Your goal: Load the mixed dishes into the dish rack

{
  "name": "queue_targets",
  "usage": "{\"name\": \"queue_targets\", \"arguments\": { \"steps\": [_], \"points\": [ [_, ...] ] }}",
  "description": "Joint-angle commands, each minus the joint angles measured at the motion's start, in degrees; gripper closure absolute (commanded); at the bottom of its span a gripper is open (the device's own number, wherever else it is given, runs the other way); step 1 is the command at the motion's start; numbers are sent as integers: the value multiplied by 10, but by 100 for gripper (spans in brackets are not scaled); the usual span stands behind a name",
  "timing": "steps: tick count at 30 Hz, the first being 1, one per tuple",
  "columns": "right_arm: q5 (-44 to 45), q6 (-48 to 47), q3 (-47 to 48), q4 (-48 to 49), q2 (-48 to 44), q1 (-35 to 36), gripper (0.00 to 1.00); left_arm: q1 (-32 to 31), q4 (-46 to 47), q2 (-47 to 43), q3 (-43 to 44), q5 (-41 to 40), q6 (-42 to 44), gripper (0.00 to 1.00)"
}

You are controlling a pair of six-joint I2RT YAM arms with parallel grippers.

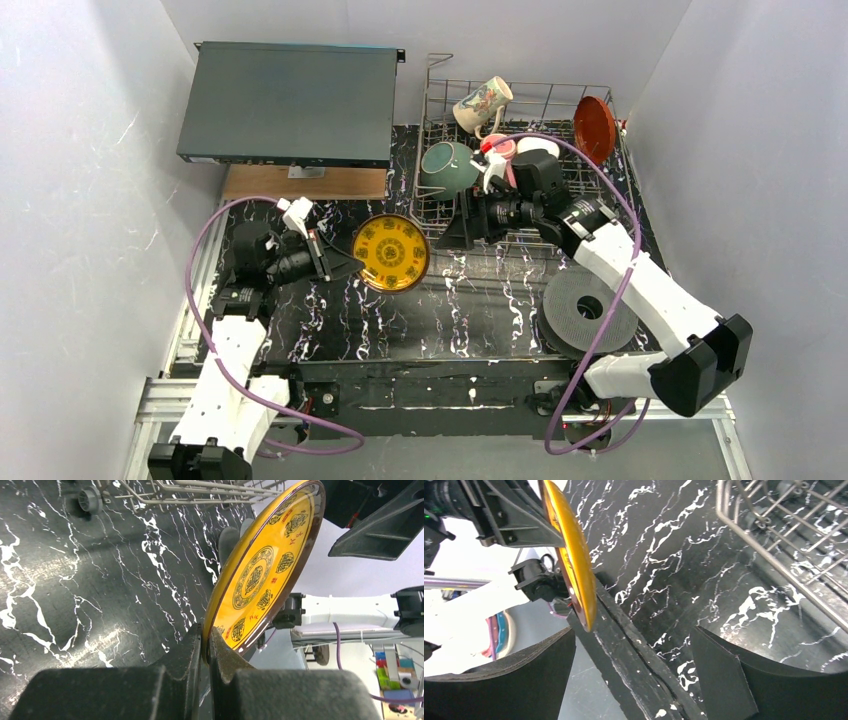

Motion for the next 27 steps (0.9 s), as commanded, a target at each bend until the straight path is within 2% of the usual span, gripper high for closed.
{"name": "queue_targets", "arguments": {
  "steps": [1,8,12,16,19,22,23,24,27],
  "points": [
    [-36,26,24,48,8,12,9,-19,11,13,28,34,26,100],
    [-72,51,34,84,57,41,25,-40,20,23,30,46,26,100],
    [-60,70,37,87,79,49,52,-49,26,21,31,52,27,100],
    [-64,76,23,101,80,49,68,-55,26,23,35,48,18,100],
    [-63,73,16,103,79,48,98,-60,29,34,39,29,-21,100],
    [-52,68,13,105,64,48,99,-62,23,51,49,21,-39,100],
    [-34,67,11,105,54,48,99,-63,17,52,54,17,-39,94],
    [-10,68,7,105,42,47,99,-63,9,52,60,9,-41,84],
    [72,59,-10,105,-1,35,99,-63,-26,46,82,-20,-40,43]
  ]
}}
